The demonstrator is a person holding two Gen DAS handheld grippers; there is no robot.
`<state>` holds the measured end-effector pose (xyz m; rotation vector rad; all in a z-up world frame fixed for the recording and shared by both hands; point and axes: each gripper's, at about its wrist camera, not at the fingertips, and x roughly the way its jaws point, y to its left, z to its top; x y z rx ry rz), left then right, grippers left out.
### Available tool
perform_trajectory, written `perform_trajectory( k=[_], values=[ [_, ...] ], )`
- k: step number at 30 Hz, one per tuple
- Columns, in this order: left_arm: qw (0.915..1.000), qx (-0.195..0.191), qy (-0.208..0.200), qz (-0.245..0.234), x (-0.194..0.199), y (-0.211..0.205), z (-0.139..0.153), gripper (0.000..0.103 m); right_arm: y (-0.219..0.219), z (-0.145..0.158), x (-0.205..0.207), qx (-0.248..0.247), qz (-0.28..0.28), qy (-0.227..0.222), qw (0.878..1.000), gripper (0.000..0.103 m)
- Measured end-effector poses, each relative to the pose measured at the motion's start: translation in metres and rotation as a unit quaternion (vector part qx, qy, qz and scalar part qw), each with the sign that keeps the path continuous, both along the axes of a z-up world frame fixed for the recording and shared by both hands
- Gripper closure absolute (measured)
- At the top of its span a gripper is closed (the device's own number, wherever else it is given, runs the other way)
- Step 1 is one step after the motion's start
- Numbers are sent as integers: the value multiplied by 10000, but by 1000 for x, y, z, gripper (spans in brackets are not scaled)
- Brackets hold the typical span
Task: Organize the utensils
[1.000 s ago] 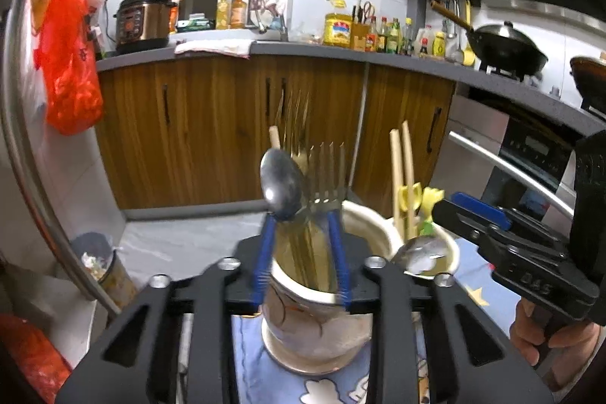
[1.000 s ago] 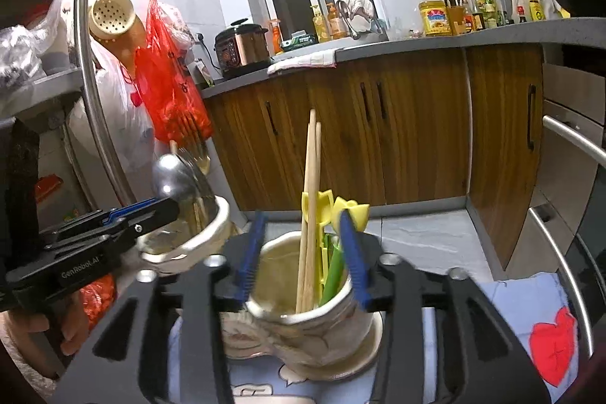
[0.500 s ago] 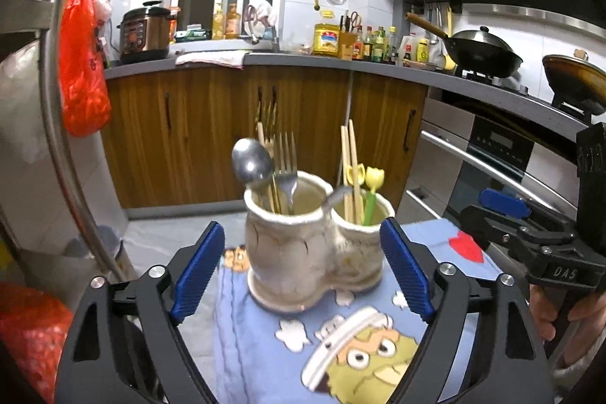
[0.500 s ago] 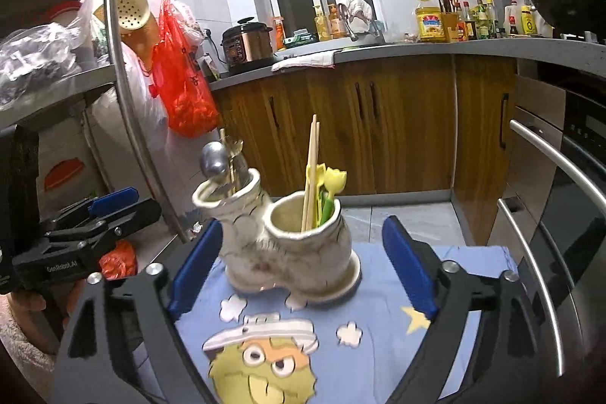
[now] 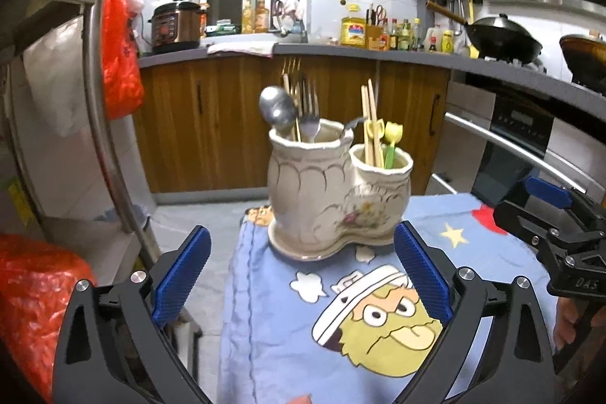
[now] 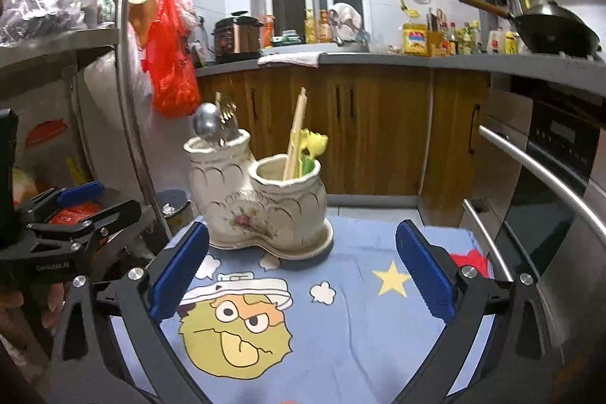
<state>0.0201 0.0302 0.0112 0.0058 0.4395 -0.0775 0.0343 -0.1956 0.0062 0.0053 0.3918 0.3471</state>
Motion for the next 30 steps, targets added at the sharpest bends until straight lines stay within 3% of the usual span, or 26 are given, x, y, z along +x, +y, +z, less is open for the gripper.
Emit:
perform_trajectory(
  k=[9, 30],
  values=[
    [9994, 315, -168, -1, -6, -8, -12, 6, -3, -28, 1, 63, -138, 48, 9999, 5],
    [9996, 266, -12, 16, 2, -6, -15, 6, -8, -34, 0, 85, -35, 145, 9999, 5]
  ],
)
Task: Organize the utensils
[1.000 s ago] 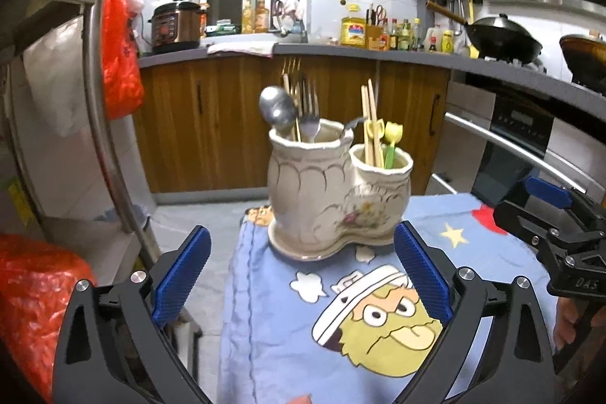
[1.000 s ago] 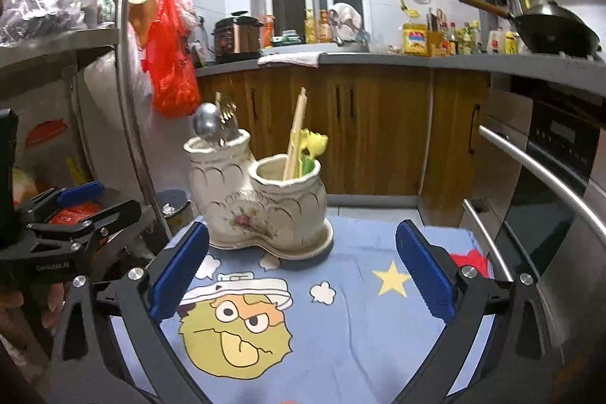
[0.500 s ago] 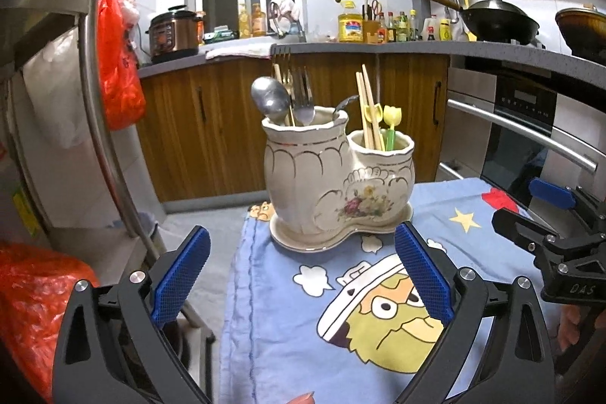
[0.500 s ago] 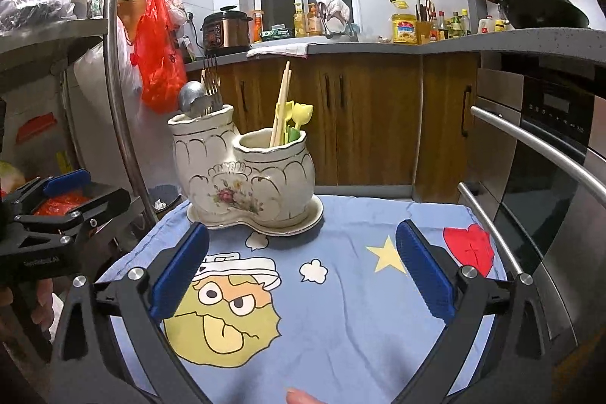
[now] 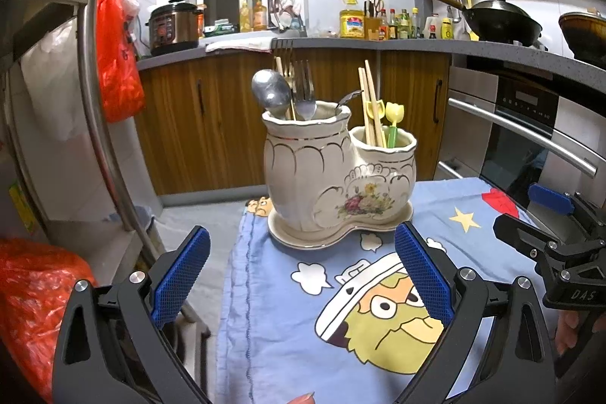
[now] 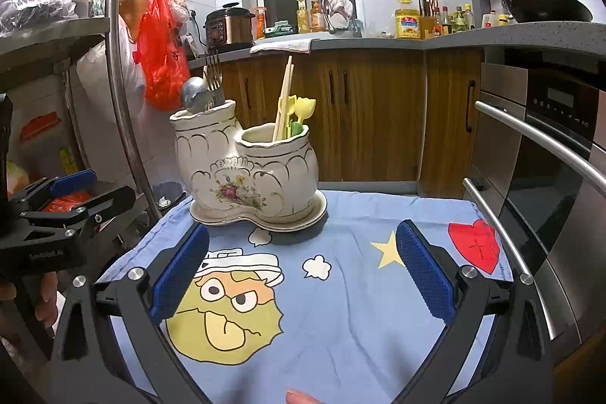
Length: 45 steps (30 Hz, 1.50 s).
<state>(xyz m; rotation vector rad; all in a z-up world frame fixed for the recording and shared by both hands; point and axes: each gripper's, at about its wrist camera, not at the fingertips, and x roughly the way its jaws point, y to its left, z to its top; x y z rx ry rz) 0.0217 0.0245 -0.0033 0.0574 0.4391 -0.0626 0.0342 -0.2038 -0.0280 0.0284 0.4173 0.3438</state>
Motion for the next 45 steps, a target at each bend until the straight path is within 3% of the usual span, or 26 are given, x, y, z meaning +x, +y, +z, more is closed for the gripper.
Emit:
perform_trajectory(
  k=[45],
  values=[
    [10000, 4, 5, 5, 1, 1, 1, 6, 1, -6, 2, -57, 68, 63, 9999, 5]
  ],
)
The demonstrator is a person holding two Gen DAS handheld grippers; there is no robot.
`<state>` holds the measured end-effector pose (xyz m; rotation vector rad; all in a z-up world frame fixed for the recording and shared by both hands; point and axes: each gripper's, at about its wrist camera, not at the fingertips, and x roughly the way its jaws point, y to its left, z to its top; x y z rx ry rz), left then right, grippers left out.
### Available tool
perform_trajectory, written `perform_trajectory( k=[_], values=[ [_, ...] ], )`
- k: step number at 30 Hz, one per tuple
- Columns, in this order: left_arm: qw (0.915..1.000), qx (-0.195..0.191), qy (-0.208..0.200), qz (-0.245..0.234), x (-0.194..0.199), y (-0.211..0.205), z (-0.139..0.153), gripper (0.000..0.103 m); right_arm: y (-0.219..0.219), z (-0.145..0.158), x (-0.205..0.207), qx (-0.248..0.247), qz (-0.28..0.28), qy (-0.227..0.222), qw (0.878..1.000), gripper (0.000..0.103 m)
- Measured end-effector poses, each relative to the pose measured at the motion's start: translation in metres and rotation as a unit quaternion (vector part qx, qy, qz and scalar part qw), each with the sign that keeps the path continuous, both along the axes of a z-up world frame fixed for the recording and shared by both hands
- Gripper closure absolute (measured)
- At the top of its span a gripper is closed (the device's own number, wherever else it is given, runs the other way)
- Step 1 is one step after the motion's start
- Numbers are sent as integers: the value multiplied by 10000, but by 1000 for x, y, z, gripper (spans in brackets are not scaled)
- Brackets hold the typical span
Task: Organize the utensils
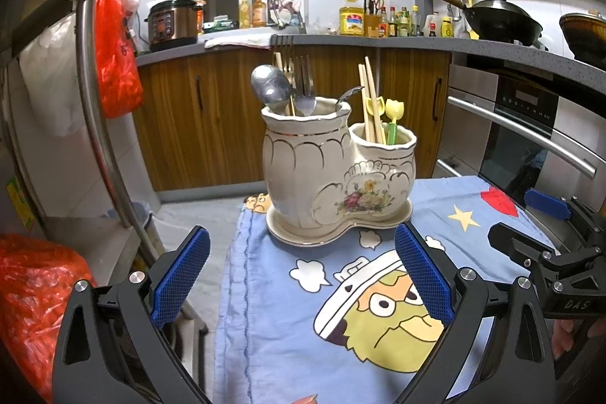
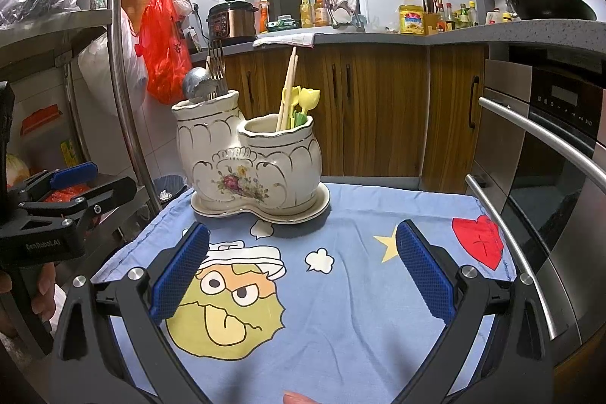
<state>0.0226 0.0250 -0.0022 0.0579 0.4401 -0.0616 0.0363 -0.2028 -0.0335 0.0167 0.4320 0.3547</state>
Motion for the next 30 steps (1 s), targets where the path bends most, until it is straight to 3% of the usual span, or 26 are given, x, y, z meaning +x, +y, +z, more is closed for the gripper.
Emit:
perform_trajectory(
  k=[30],
  values=[
    [10000, 12, 7, 62, -2, -2, -3, 6, 0, -1, 1, -12, 13, 14, 10000, 5]
  ],
)
